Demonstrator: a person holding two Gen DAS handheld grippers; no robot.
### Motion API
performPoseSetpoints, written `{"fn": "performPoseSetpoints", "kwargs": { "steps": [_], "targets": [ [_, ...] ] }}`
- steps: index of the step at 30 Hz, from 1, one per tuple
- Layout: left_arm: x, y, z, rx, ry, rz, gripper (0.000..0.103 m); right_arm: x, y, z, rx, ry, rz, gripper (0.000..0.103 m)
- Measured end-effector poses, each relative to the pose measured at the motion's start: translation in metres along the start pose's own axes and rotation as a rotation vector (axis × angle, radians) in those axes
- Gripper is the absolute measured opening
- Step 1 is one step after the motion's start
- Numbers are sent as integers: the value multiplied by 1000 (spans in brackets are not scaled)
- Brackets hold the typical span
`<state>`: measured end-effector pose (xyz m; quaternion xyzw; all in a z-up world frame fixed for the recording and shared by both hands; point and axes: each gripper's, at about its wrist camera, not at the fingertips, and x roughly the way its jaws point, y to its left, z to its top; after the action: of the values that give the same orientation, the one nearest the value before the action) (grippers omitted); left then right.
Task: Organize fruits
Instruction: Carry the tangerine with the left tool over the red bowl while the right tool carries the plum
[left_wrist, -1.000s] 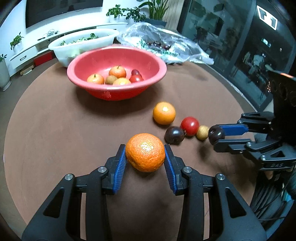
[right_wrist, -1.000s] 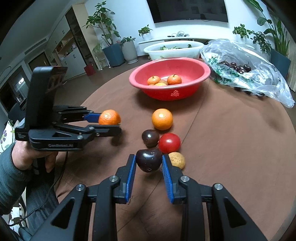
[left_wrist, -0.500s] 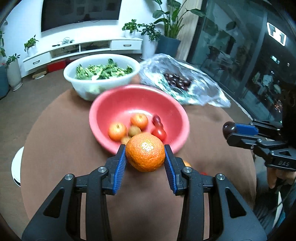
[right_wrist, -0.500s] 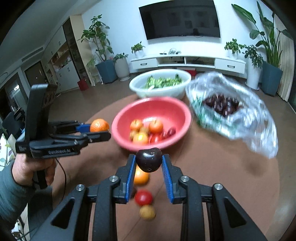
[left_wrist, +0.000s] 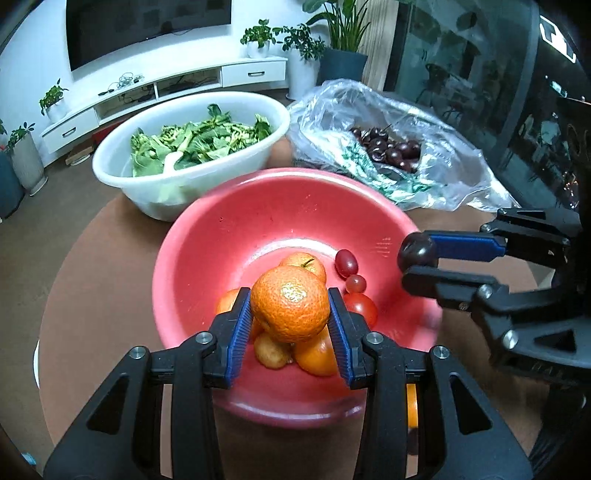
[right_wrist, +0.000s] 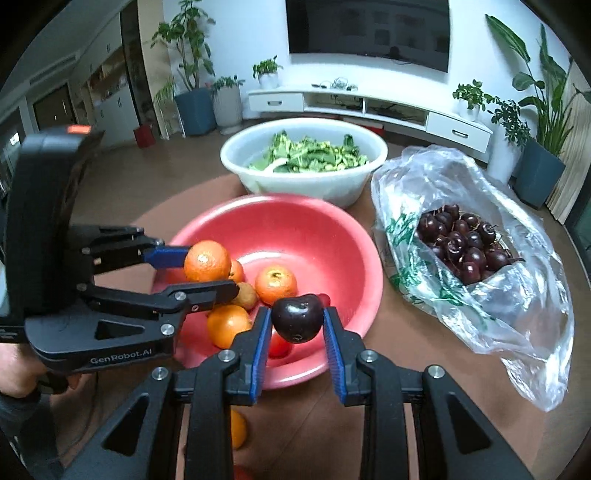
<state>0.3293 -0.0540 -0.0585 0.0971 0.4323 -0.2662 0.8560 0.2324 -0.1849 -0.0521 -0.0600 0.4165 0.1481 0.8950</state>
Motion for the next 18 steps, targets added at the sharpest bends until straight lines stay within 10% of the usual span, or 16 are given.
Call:
{"fn": "performPoseSetpoints", "kwargs": {
  "steps": [18],
  "targets": [
    [20, -2, -2, 26, 11, 37, 42, 30, 11, -1, -50, 62, -31, 32]
  ]
}}
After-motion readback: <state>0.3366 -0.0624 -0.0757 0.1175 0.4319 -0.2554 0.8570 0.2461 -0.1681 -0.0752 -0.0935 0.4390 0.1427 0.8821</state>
